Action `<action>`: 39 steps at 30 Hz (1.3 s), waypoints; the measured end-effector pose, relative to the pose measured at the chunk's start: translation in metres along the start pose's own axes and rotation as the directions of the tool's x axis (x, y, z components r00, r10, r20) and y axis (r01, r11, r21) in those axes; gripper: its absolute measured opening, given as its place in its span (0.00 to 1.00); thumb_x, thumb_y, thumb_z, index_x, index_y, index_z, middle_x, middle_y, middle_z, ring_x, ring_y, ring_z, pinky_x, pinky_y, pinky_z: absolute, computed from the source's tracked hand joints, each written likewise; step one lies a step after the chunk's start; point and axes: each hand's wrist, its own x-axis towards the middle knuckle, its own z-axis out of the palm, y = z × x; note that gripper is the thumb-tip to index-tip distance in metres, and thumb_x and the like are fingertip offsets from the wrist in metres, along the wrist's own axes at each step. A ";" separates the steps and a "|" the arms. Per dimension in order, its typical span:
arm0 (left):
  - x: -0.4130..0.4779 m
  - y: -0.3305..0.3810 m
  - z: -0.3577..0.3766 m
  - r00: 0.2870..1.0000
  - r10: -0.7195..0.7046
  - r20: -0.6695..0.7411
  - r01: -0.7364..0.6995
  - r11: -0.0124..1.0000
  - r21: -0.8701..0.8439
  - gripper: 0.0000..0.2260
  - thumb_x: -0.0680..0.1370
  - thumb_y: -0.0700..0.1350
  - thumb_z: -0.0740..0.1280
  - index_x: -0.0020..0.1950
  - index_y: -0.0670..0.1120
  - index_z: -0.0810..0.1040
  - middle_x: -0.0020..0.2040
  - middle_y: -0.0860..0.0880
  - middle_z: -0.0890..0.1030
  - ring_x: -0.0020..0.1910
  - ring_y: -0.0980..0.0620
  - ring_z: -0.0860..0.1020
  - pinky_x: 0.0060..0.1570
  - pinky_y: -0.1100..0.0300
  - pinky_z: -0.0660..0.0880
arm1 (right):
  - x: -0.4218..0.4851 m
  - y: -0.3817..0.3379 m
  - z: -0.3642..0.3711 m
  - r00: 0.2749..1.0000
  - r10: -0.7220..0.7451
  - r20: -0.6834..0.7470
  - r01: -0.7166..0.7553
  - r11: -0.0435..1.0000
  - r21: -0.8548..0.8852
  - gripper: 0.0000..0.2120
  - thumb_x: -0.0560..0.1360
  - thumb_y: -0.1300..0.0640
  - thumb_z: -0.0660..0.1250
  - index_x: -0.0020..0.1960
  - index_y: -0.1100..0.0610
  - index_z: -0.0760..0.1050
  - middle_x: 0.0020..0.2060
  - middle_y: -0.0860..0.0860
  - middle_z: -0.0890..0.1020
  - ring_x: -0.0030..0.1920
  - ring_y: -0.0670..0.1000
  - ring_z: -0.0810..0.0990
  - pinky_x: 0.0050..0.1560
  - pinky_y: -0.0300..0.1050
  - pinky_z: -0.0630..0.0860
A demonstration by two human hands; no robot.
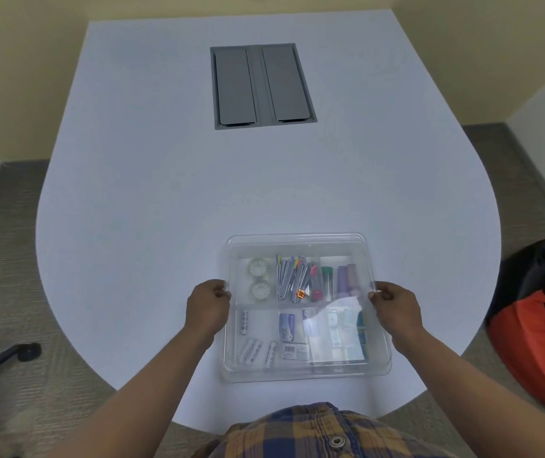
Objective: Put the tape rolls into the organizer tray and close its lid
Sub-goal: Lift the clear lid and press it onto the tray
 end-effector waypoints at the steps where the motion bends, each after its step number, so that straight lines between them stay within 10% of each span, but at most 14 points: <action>1: 0.003 0.002 -0.002 1.000 -0.012 0.015 0.013 0.999 -0.032 0.06 0.75 0.36 0.64 0.47 0.40 0.80 0.37 0.48 0.78 0.37 0.48 0.74 0.37 0.60 0.70 | 0.001 -0.001 0.000 1.000 0.011 0.006 -0.011 1.000 0.011 0.14 0.76 0.60 0.67 0.61 0.57 0.78 0.46 0.54 0.83 0.49 0.57 0.80 0.56 0.53 0.76; 22: 0.002 -0.006 -0.008 0.986 -0.128 0.109 0.137 0.987 -0.082 0.07 0.74 0.36 0.65 0.49 0.44 0.81 0.37 0.47 0.79 0.37 0.45 0.76 0.49 0.44 0.78 | -0.004 0.004 -0.006 0.994 0.103 0.047 -0.104 0.994 0.029 0.04 0.73 0.62 0.70 0.48 0.61 0.81 0.40 0.55 0.82 0.41 0.55 0.78 0.45 0.48 0.74; 27: 0.004 0.001 -0.007 0.993 0.035 0.113 -0.055 0.981 0.184 0.26 0.73 0.37 0.64 0.71 0.48 0.65 0.62 0.44 0.75 0.56 0.43 0.76 0.53 0.50 0.74 | 0.001 -0.005 -0.008 0.995 0.061 0.075 -0.049 0.986 -0.156 0.15 0.72 0.62 0.71 0.59 0.58 0.77 0.54 0.57 0.81 0.49 0.56 0.79 0.51 0.51 0.76; 32: 0.008 0.018 0.000 0.890 0.310 0.335 -0.455 0.647 0.612 0.42 0.71 0.34 0.62 0.78 0.49 0.43 0.79 0.49 0.39 0.77 0.46 0.50 0.67 0.51 0.66 | 0.008 -0.031 -0.010 0.872 -0.363 0.329 0.487 0.710 -0.508 0.42 0.68 0.56 0.74 0.76 0.55 0.56 0.76 0.54 0.60 0.73 0.57 0.63 0.66 0.52 0.68; 35: 0.018 0.024 -0.002 0.826 0.177 0.536 -0.545 0.493 0.678 0.48 0.72 0.46 0.69 0.76 0.42 0.35 0.76 0.44 0.31 0.76 0.42 0.34 0.74 0.52 0.49 | 0.017 -0.041 -0.004 0.797 -0.299 0.524 0.595 0.535 -0.600 0.61 0.63 0.42 0.77 0.78 0.55 0.37 0.76 0.49 0.36 0.76 0.48 0.40 0.74 0.50 0.54; 39: 0.023 0.025 -0.014 0.747 0.044 0.664 -0.617 0.418 0.666 0.71 0.55 0.68 0.76 0.72 0.42 0.26 0.68 0.46 0.21 0.68 0.42 0.22 0.71 0.52 0.36 | 0.024 -0.048 0.001 0.764 -0.183 0.619 0.642 0.306 -0.703 0.70 0.58 0.33 0.76 0.74 0.62 0.30 0.74 0.55 0.29 0.75 0.53 0.32 0.76 0.51 0.51</action>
